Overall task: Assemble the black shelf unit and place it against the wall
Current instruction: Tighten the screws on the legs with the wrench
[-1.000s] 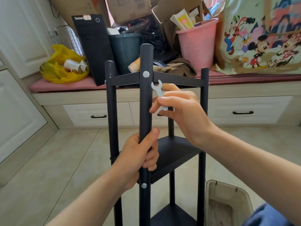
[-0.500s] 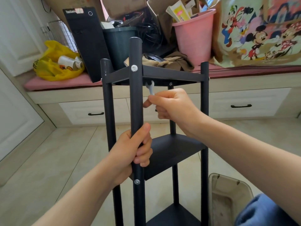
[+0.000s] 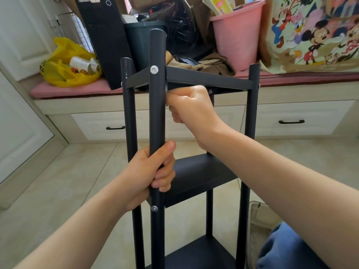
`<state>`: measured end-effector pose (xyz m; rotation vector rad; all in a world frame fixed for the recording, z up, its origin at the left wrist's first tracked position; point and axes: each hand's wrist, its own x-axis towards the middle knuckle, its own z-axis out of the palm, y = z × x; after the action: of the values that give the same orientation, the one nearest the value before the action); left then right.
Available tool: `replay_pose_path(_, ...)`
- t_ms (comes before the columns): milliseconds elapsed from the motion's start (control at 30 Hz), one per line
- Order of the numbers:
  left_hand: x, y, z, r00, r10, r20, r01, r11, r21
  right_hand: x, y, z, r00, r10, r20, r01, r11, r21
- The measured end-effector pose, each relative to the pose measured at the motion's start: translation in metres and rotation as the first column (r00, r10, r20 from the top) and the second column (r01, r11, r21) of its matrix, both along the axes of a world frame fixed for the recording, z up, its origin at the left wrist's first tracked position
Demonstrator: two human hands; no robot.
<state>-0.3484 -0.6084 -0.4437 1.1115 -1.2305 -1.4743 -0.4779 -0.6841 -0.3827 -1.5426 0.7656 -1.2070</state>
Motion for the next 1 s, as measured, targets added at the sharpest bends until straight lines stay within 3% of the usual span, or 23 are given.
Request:
replay_pose_path(500, 0.011, -0.001, 0.000, 0.998, 0.020, 0.057, -0.020, 1.000, -0.007, 0.015, -0.010, -0.012, 0.996, -0.072, -0.052, 0.064, 0.987, -0.147)
replay_pose_path(767, 0.022, -0.003, -0.001, 0.996, -0.044, 0.081, 0.042, 0.999, 0.022, 0.035, -0.014, -0.022, 0.980, -0.197, 0.008, 0.191, 0.940, -0.284)
replay_pose_path(1000, 0.026, -0.009, 0.002, 0.996, -0.001, 0.090, 0.000, 1.000, 0.007, 0.049, -0.023, -0.025, 0.956, -0.289, 0.048, 0.287, 0.888, -0.359)
